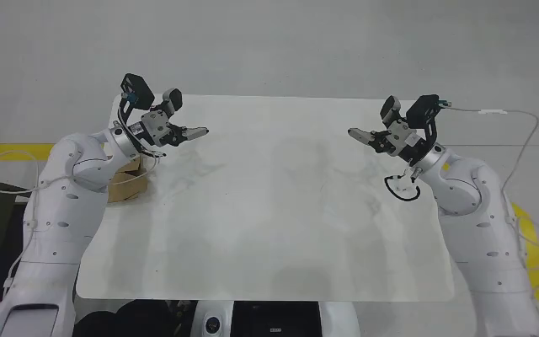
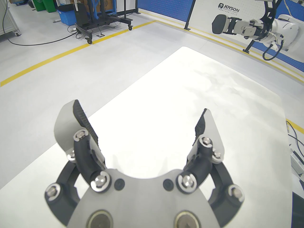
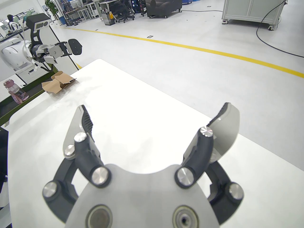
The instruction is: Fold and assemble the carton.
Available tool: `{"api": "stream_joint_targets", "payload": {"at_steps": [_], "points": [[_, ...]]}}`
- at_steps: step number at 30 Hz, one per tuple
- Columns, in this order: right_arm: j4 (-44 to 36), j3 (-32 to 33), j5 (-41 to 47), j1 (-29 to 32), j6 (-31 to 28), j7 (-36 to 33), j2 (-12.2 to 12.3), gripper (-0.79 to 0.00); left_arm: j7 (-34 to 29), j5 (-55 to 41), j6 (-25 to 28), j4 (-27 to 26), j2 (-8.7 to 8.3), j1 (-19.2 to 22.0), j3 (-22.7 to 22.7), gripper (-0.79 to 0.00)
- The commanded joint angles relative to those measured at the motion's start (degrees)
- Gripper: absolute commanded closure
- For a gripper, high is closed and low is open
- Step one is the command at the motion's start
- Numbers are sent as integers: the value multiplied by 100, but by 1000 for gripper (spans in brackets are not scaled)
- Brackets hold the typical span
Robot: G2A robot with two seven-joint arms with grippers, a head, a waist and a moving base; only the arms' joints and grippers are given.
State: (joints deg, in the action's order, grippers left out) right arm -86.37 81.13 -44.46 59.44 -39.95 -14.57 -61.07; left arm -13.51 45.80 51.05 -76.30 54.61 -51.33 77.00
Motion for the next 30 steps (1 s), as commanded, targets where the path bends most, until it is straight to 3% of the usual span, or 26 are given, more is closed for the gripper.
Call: {"api": "stream_joint_targets", "payload": {"at_steps": [1,20,26,30], "points": [[0,0,0,0,0,0,0,-784,0,0,0,0,0,0,0,-784],[0,0,0,0,0,0,0,-785,0,0,0,0,0,0,0,-784],[0,0,0,0,0,0,0,-785,-225,-461,-577,39,12,-141,22,-785],[0,0,0,0,0,0,0,-785,-976,-1358,-952,108,-11,-148,113,-785]]}}
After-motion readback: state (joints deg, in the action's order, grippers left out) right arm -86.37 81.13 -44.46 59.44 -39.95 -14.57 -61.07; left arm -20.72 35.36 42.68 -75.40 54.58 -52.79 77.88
